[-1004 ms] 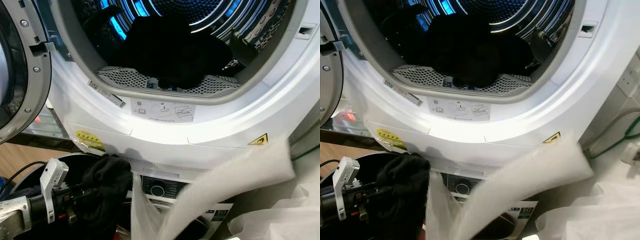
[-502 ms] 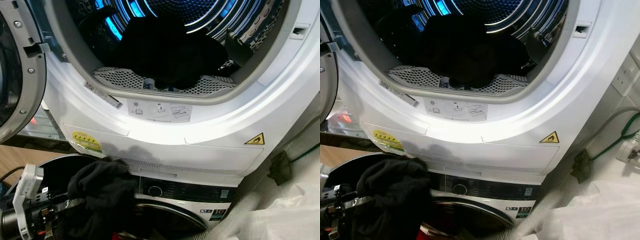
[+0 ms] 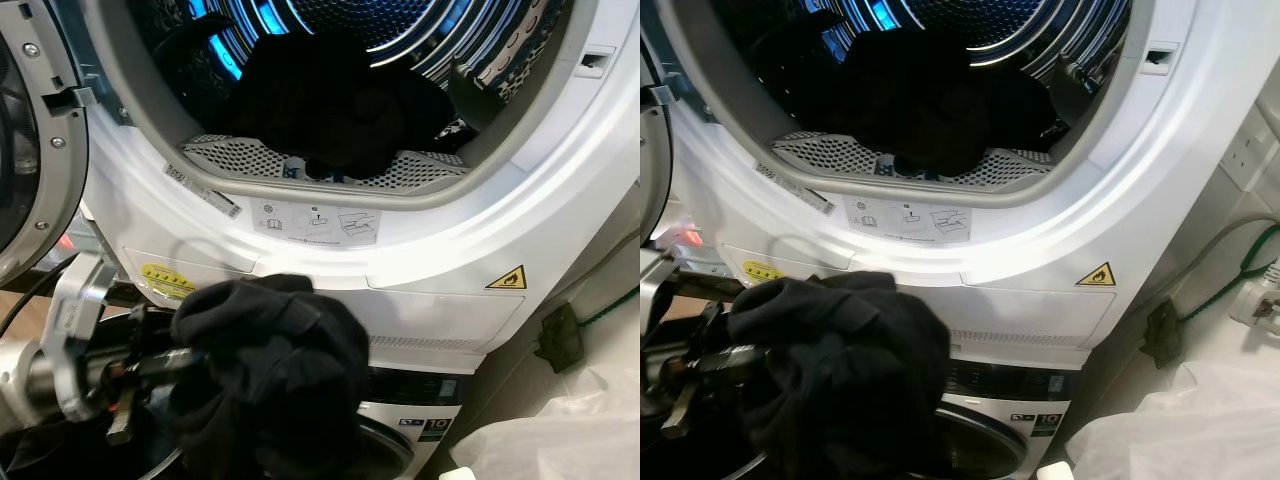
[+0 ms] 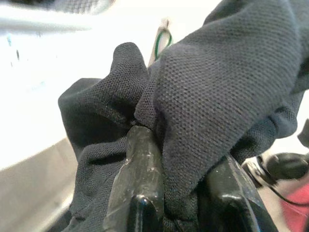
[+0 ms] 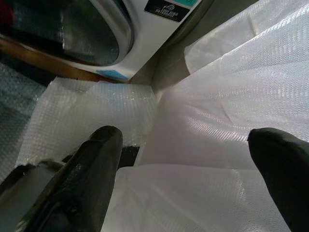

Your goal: Clothes washing

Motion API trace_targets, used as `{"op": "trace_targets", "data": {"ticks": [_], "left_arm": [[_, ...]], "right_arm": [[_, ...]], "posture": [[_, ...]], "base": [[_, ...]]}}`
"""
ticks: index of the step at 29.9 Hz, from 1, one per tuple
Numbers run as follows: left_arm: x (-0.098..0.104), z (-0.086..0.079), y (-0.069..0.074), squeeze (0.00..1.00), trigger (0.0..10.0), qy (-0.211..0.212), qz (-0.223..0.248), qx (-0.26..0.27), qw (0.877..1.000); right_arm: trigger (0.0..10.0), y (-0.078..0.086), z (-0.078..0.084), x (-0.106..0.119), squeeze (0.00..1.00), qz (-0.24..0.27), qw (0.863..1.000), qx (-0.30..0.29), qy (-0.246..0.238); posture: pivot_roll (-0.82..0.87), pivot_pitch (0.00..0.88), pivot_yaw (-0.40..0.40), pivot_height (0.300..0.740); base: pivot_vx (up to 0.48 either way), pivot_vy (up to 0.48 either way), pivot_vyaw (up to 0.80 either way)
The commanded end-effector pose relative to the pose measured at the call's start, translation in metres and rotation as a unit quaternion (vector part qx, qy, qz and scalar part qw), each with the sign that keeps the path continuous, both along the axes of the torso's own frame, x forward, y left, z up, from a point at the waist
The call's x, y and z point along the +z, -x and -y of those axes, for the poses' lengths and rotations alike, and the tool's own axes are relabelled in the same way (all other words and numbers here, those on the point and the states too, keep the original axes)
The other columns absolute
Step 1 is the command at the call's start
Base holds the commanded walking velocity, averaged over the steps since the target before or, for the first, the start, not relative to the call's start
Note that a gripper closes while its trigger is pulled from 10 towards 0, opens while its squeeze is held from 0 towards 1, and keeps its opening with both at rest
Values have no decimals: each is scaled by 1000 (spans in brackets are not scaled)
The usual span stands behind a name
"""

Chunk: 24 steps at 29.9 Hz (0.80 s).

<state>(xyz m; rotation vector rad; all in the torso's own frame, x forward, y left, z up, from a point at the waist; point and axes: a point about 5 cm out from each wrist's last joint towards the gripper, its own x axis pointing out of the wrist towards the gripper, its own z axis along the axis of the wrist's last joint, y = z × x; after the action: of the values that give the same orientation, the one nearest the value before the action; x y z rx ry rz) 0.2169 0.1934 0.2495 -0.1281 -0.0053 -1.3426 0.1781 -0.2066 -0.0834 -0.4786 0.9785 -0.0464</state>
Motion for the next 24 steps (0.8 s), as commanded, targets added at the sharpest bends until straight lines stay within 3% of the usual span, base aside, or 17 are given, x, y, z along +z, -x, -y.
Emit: {"op": "trace_targets", "data": {"ticks": [1, 9, 15, 16, 19, 24], "left_arm": [[13, 5, -11, 0, 0, 12, 42, 2, 999], [51, 37, -49, 0, 0, 66, 122, -42, 989], [96, 53, -91, 0, 0, 125, 173, -49, 976], [96, 53, -91, 0, 0, 125, 173, -49, 976], [122, 62, -104, 0, 0, 162, 195, -65, 965], [173, 71, -130, 0, 0, 236, 232, 7, 944]], "right_arm": [[10000, 2, -2, -2, 0, -5, 1000, 2, -3], [10000, 0, -5, -1, 0, 1, 1000, -8, -8], [10000, 3, -5, -2, 0, -3, 1000, -10, -8], [10000, 3, -5, -2, 0, -3, 1000, -10, -8], [10000, 6, -5, -3, 0, -4, 1000, -16, -9], [10000, 9, -5, -5, 0, -7, 1000, -19, -9]], "posture": [[185, 0, -1, 740], [151, 0, 13, 740], [130, 0, 23, 740], [130, 0, 23, 740], [115, 0, 30, 740], [103, 0, 32, 740]], "base": [[0, 0, 0], [0, 0, 0], [0, 0, 0], [0, 0, 0], [0, 0, 0], [0, 0, 0]]}}
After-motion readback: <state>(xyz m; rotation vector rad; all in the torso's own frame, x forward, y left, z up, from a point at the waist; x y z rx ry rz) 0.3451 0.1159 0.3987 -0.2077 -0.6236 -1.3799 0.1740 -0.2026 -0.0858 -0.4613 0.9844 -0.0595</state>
